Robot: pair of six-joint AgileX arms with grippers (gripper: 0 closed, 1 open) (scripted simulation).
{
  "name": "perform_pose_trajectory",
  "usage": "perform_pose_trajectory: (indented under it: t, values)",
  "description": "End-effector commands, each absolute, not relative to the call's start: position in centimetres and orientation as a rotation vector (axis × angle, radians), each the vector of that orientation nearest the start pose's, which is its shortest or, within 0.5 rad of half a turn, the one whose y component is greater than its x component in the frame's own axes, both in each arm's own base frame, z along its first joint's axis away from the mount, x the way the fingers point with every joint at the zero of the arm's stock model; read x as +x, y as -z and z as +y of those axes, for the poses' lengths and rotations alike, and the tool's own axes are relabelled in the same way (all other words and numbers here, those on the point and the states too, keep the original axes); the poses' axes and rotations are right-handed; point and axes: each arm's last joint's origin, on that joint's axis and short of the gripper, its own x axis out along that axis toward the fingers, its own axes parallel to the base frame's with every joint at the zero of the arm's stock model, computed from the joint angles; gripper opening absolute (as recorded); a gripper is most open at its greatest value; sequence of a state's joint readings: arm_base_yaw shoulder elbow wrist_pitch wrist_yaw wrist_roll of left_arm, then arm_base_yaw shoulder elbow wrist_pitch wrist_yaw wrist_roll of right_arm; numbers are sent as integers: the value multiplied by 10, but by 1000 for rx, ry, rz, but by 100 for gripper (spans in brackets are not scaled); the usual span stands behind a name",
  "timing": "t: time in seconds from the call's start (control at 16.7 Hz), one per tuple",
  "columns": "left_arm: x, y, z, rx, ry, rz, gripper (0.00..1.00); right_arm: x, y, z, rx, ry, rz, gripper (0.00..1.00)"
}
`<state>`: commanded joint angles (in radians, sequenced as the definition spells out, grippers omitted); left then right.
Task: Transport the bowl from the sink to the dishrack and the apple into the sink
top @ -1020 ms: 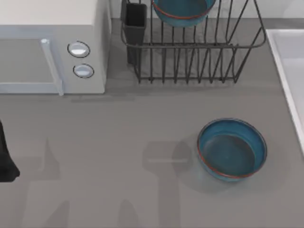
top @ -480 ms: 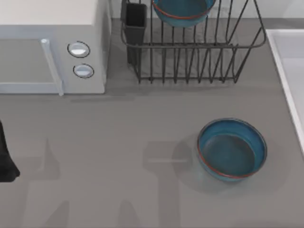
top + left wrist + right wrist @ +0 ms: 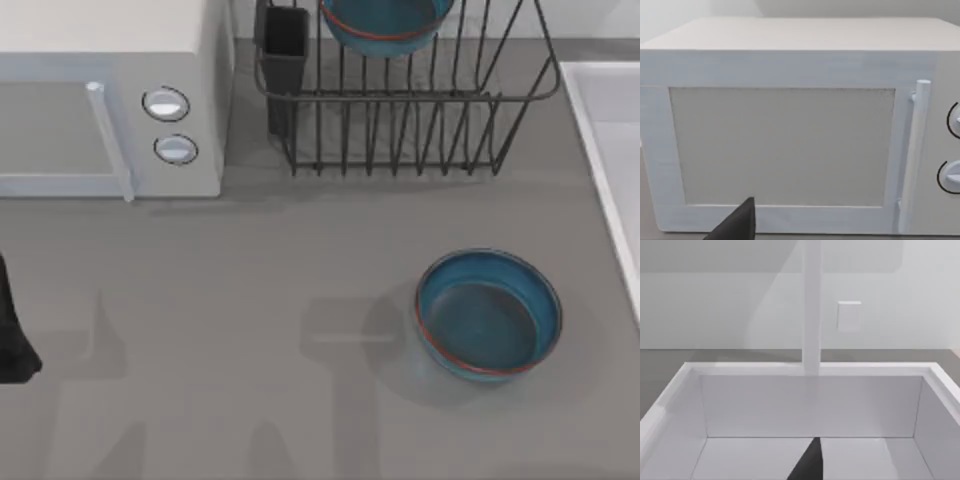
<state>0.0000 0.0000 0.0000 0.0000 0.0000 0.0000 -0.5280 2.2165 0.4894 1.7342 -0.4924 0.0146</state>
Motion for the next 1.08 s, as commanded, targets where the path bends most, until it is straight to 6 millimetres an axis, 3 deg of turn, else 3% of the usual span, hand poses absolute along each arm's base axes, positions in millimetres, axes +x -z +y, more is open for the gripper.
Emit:
perform_pose_trajectory:
  t: [0.18, 0.24, 0.84, 1.08]
  values:
    - [106, -160, -1, 0, 0, 0, 100, 267, -59, -136, 0, 10, 0, 98]
    - [106, -160, -1, 0, 0, 0, 100, 267, -59, -136, 0, 10, 0, 100]
    - [106, -160, -1, 0, 0, 0, 100, 267, -60, -136, 2, 10, 3, 100]
    - [106, -160, -1, 0, 0, 0, 100, 266, -80, -125, 15, 12, 25, 100]
